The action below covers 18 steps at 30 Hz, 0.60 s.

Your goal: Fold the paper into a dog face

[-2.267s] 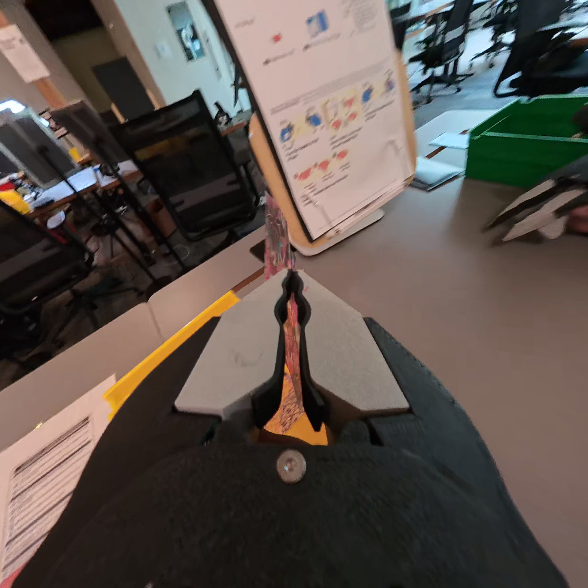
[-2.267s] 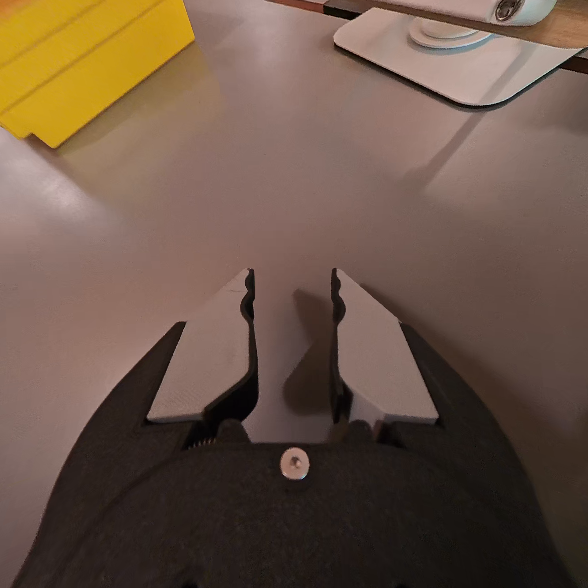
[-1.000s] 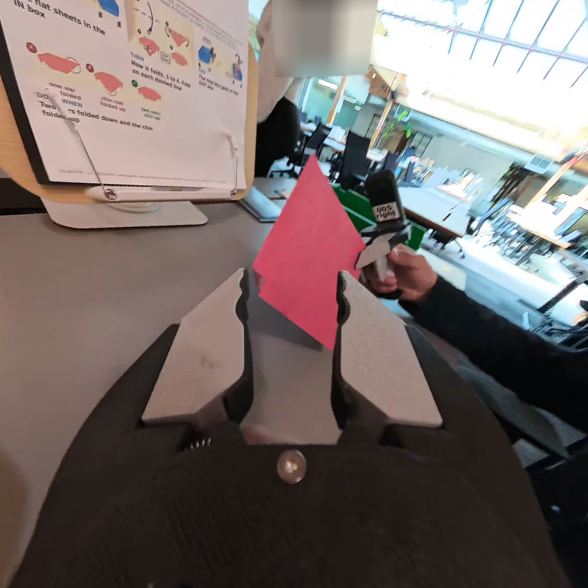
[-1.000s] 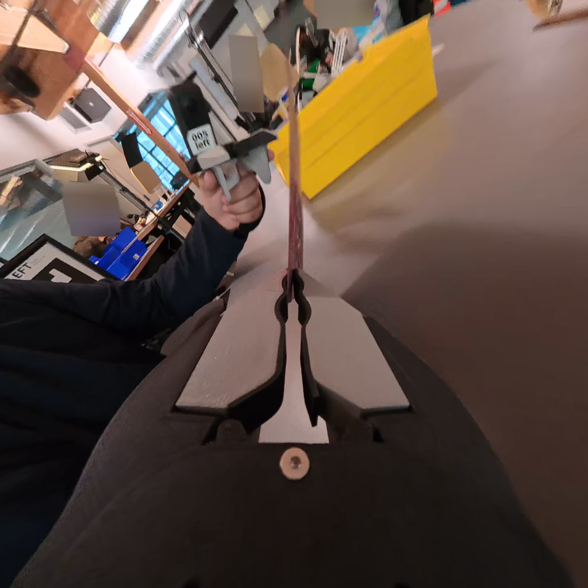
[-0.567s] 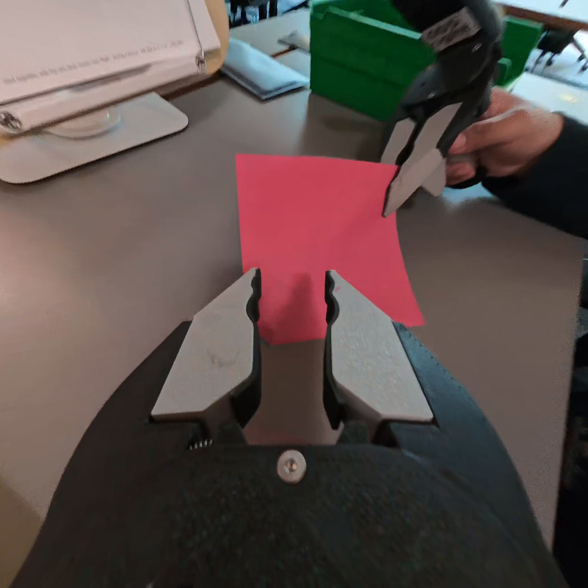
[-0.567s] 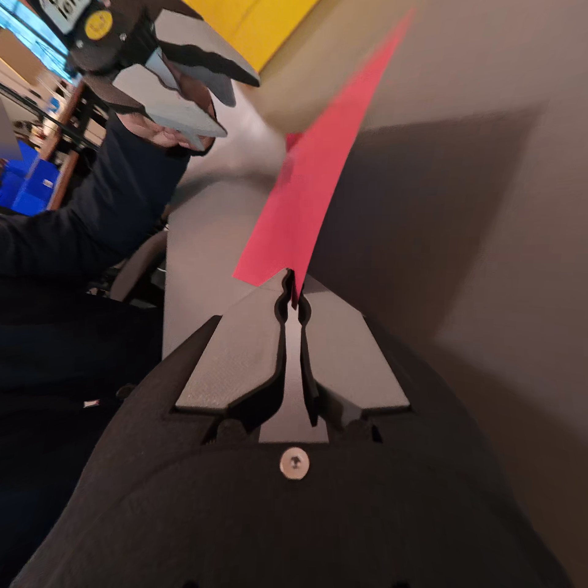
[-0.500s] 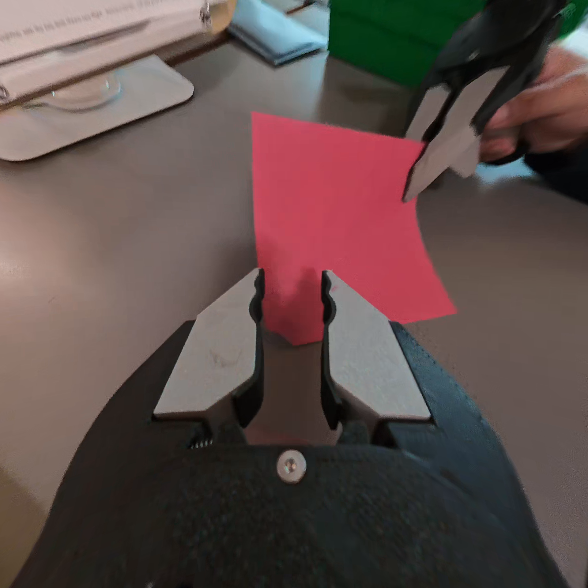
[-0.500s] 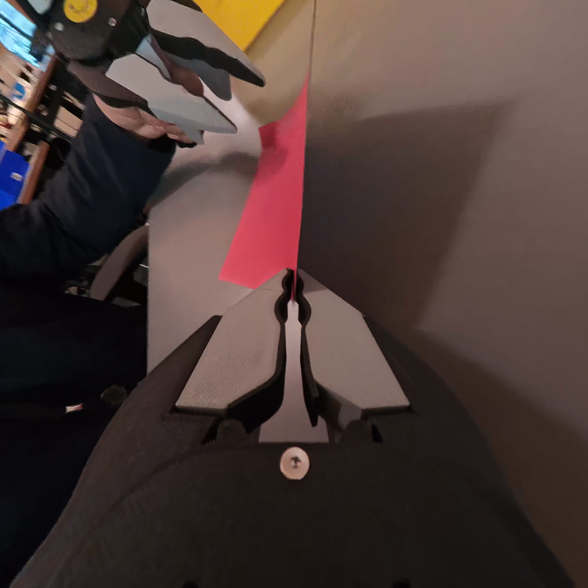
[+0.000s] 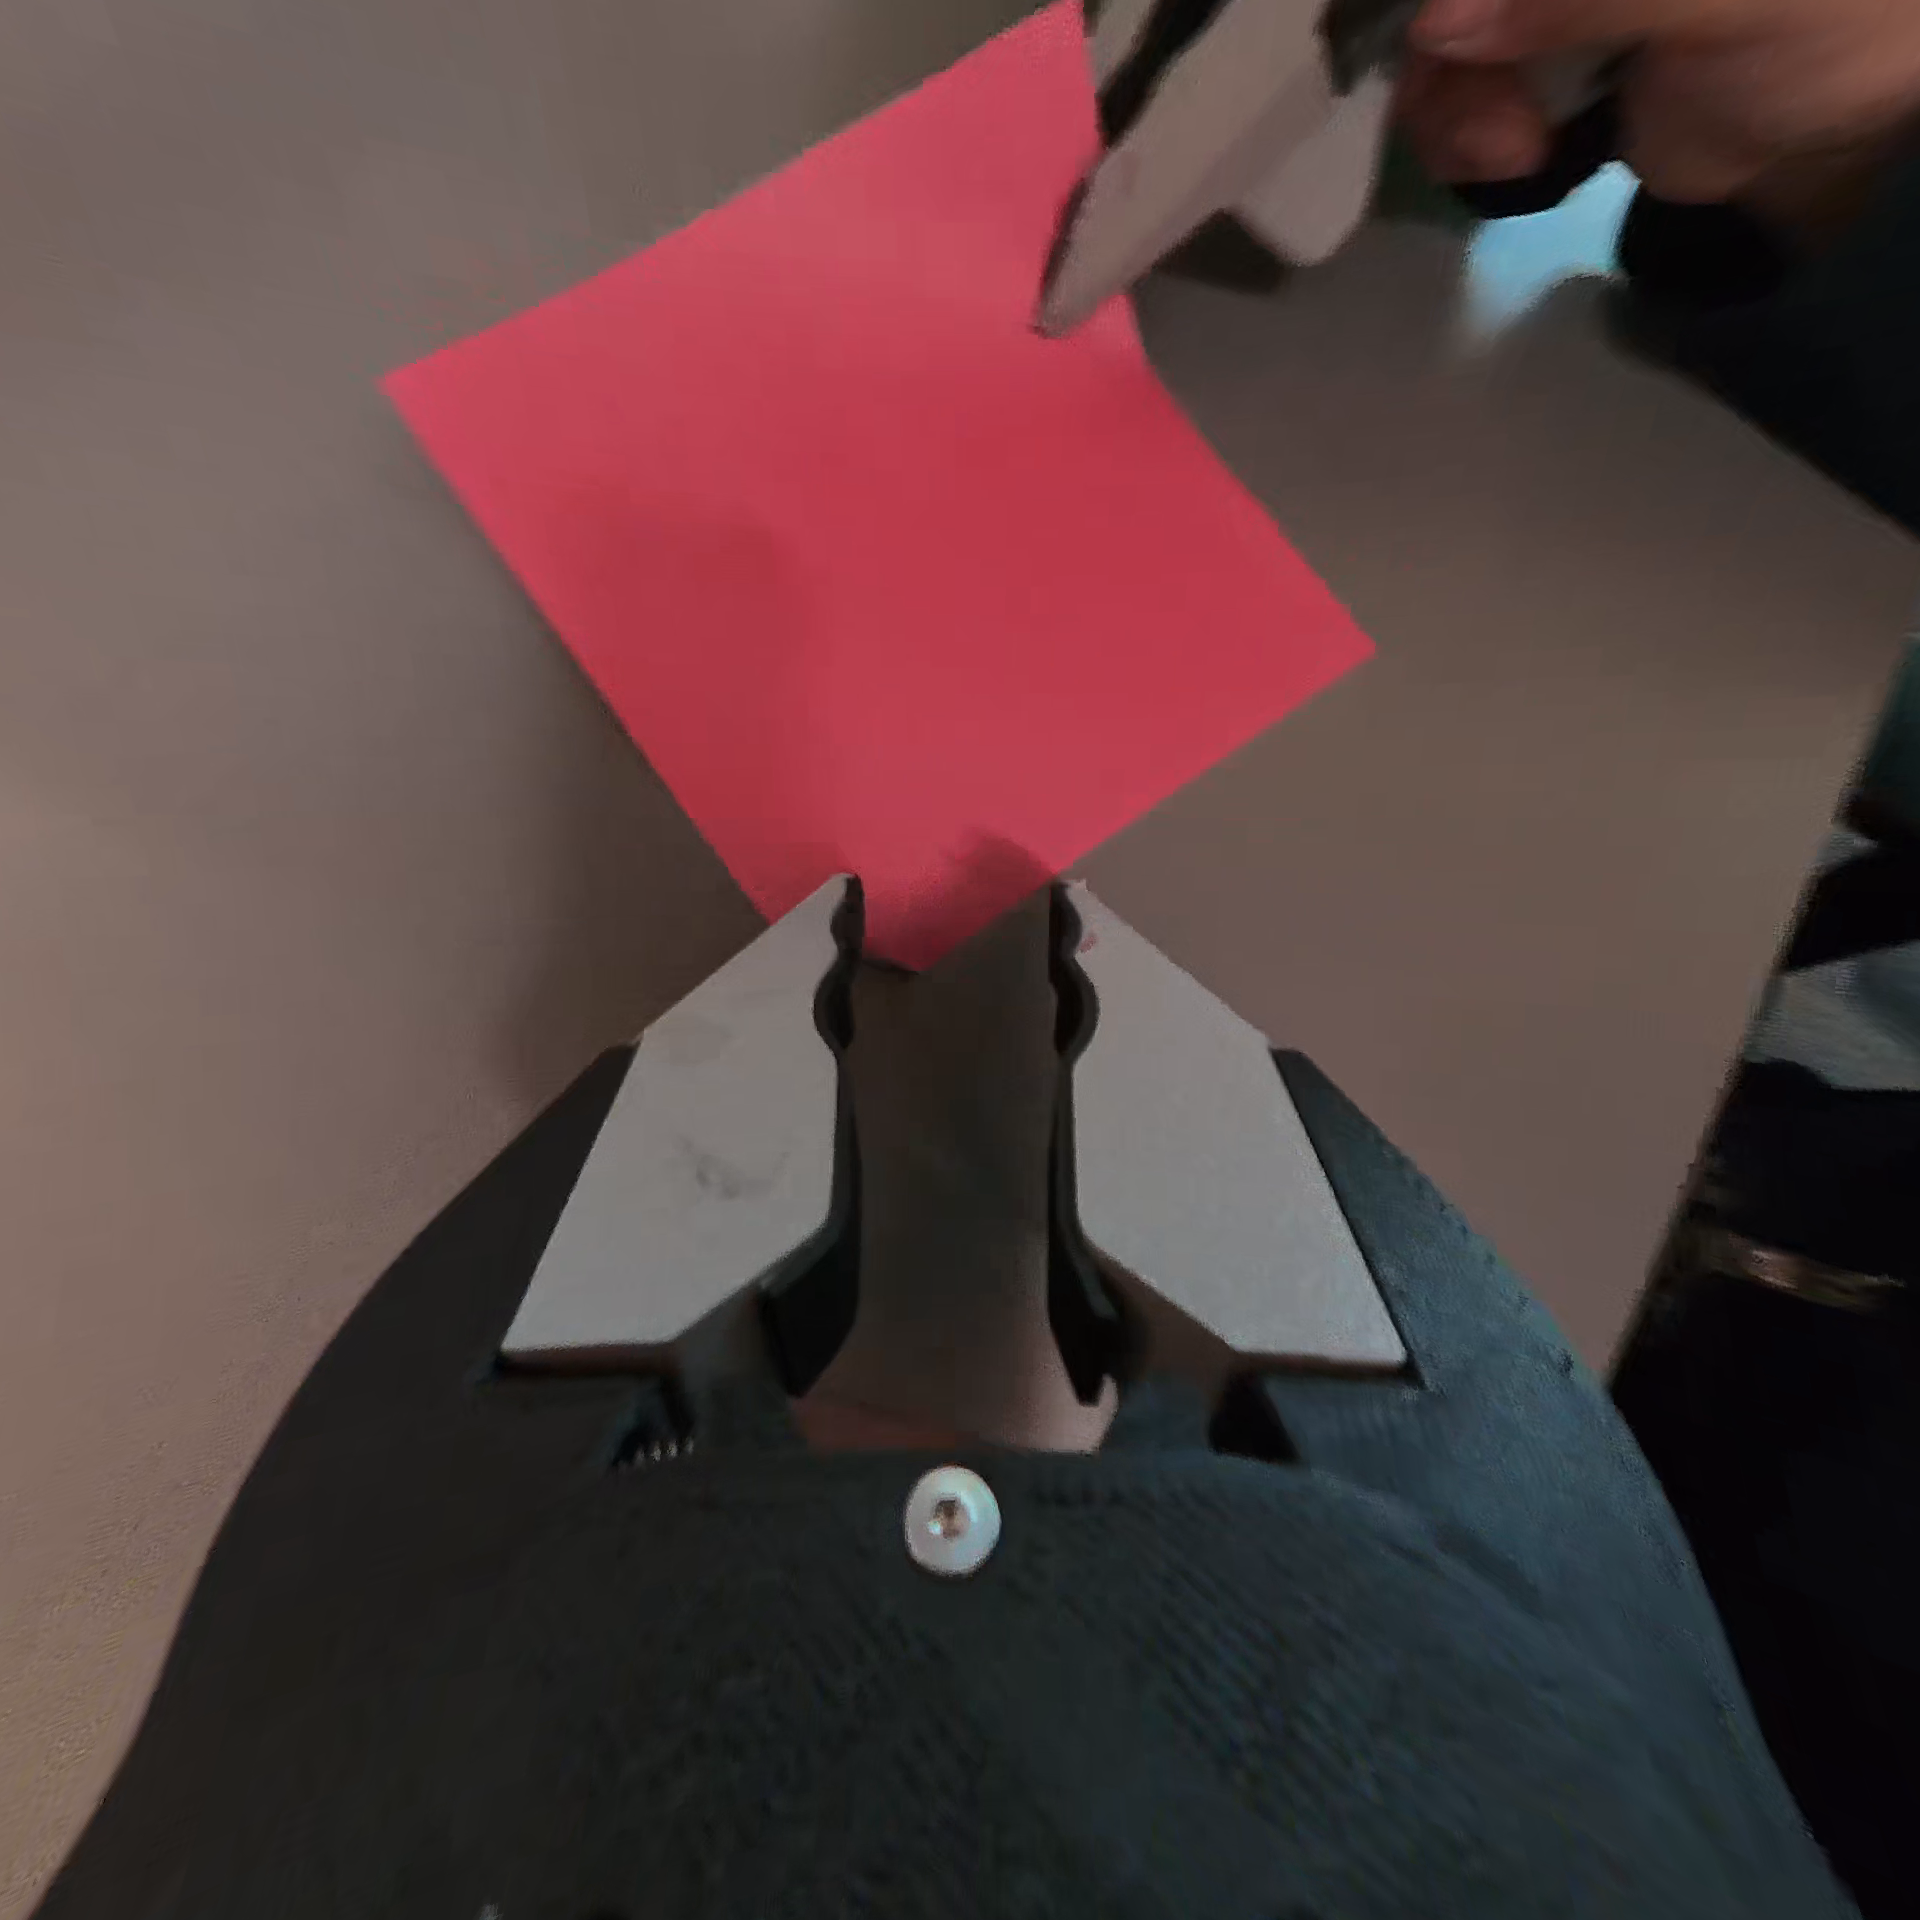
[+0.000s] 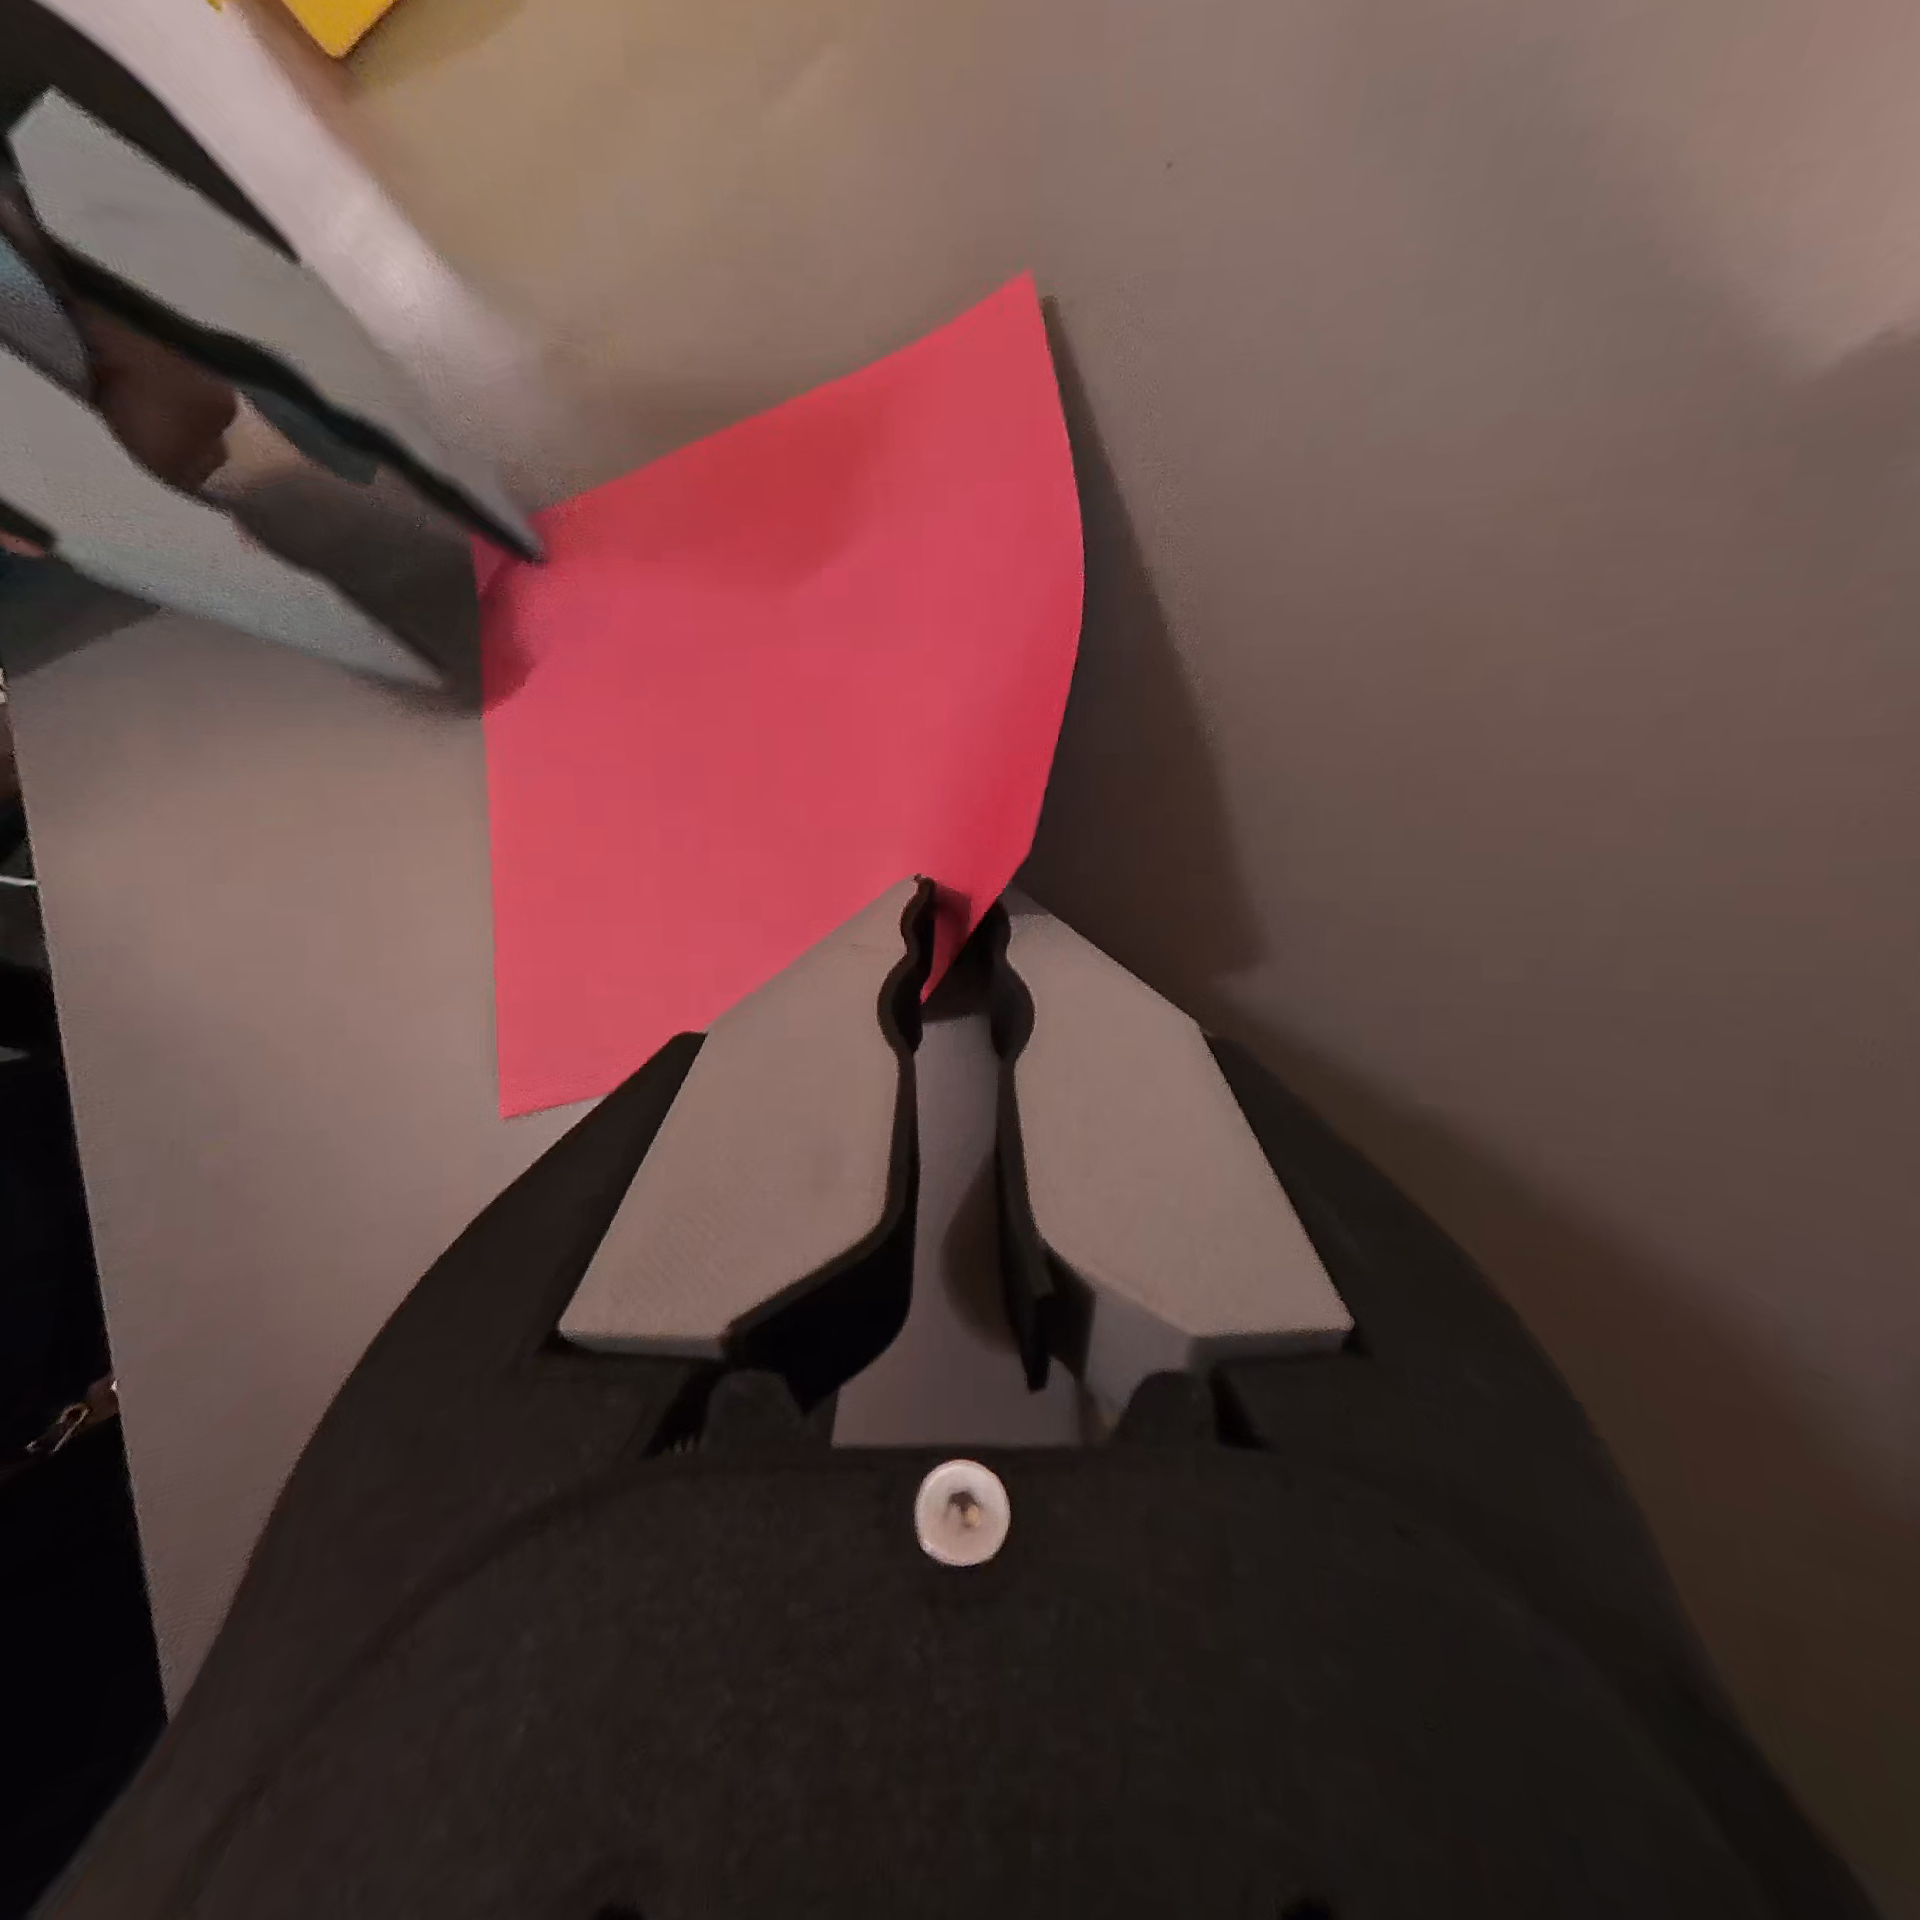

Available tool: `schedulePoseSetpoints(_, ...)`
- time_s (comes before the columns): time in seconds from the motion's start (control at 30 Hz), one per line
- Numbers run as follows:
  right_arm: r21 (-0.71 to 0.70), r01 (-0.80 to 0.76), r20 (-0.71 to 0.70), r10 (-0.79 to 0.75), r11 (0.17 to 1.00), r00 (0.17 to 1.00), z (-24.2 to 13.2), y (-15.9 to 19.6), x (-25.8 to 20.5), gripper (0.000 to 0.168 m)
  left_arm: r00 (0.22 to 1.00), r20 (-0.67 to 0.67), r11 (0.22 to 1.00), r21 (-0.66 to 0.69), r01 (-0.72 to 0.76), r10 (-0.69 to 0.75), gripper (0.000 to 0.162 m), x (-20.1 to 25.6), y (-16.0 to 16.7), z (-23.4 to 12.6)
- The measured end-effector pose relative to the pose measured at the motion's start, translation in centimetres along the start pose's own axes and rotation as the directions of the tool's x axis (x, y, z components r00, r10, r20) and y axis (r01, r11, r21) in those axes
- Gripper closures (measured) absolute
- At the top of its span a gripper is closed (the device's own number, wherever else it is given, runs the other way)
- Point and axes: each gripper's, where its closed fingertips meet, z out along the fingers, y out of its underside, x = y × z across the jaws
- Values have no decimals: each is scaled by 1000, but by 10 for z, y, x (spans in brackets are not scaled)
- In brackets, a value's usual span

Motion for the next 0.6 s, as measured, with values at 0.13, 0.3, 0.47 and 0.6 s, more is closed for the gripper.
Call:
schedulePoseSetpoints(0.13, 28, 6, -41, -5, 1000, 999, 0, -4, 8, 161, 1000, 21, 1000, 11, 10, -10, 120, 6, 0, -6)
schedulePoseSetpoints(0.3, 44, 69, -133, -63, 997, 989, -1, -8, 19, 152, 998, 59, 997, 84, -3, -2, 120, 2, -19, -17)
schedulePoseSetpoints(0.47, 87, 63, -155, -49, 994, 987, -7, -13, 26, 151, 994, 107, 972, 235, -21, -5, 121, -16, -61, -24)
schedulePoseSetpoints(0.6, 139, -3, -108, 18, 990, 994, -14, -16, 30, 149, 989, 146, 962, 267, -63, 24, 121, -34, -88, -13)
